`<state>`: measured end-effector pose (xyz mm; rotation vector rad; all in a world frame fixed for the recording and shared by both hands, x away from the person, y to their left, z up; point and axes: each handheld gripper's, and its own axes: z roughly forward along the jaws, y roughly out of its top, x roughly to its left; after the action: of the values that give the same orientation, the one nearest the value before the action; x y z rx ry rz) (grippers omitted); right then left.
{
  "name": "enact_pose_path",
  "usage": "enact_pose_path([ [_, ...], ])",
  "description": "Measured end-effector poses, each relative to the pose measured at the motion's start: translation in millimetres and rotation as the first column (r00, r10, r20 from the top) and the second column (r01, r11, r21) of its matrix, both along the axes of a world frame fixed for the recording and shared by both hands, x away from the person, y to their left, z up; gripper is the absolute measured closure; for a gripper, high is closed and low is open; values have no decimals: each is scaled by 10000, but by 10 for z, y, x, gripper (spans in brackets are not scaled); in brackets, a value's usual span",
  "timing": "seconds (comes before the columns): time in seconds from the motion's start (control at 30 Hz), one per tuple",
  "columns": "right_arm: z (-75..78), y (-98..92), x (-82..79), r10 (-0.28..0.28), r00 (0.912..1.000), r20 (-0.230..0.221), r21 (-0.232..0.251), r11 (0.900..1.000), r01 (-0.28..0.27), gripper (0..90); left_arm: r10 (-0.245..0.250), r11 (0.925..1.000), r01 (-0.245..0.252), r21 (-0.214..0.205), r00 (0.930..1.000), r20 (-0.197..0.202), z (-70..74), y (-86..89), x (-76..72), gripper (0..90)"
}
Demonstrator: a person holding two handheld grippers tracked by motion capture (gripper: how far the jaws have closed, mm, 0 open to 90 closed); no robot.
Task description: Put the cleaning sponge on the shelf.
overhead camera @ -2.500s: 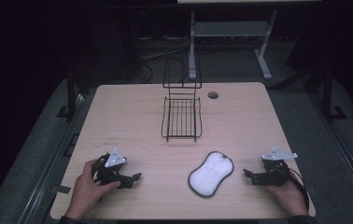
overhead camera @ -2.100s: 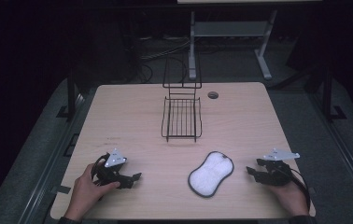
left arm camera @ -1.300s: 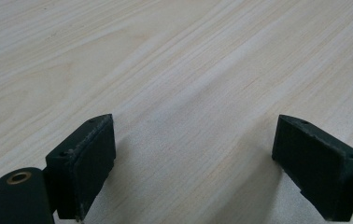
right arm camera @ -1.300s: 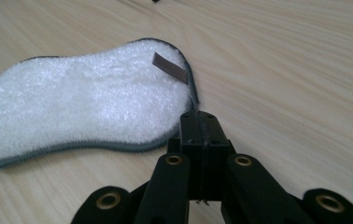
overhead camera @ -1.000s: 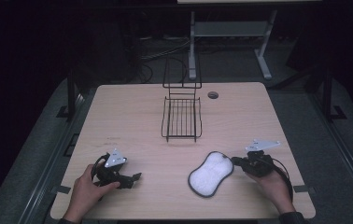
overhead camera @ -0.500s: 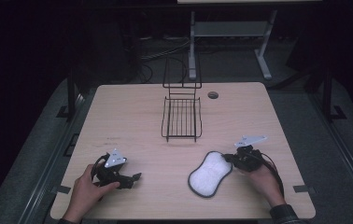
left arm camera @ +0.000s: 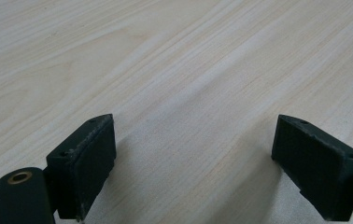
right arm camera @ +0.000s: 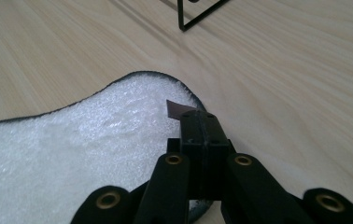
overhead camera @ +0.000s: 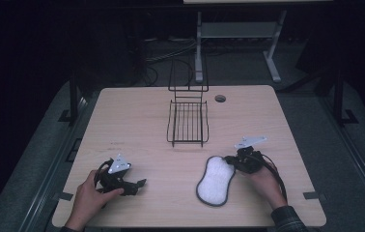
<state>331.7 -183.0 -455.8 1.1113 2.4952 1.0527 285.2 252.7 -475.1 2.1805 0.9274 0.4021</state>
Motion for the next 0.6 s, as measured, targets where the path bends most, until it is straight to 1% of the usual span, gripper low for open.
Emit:
enact_pose_path([
  [0.17,-6,67,43,76,9999,142,28,10000,-76,894,1,10000,-1,0,10000,9,-1,0,0,129],
  [0.27,26,54,5,25,10000,91,83,10000,-26,894,3,10000,-3,-11,10000,16,-2,0,0,129],
  [0.33,90,31,-74,5,9999,153,263,9997,-9,894,6,10000,-6,-21,10000,28,-3,-1,0,129],
  [0.37,90,31,-74,5,9999,153,263,9997,-9,894,6,10000,-6,-21,10000,28,-3,-1,0,129],
  [0.4,137,21,-150,116,9998,163,378,9992,-122,894,6,10000,-6,-21,10000,30,-3,-1,0,129],
  [0.43,151,14,-191,189,9996,229,423,9989,-198,894,12,10000,-12,-29,10000,16,-3,-1,-1,129],
  [0.47,151,14,-191,189,9996,229,423,9989,-198,894,12,10000,-12,-29,10000,16,-3,-1,-1,129],
  [0.53,155,10,-293,271,9995,136,683,9973,-280,894,-5,10000,5,5,10000,12,-2,1,0,129],
  [0.6,153,21,-389,370,9992,120,668,9971,-377,894,-5,10000,5,6,10000,13,-2,1,0,129],
])
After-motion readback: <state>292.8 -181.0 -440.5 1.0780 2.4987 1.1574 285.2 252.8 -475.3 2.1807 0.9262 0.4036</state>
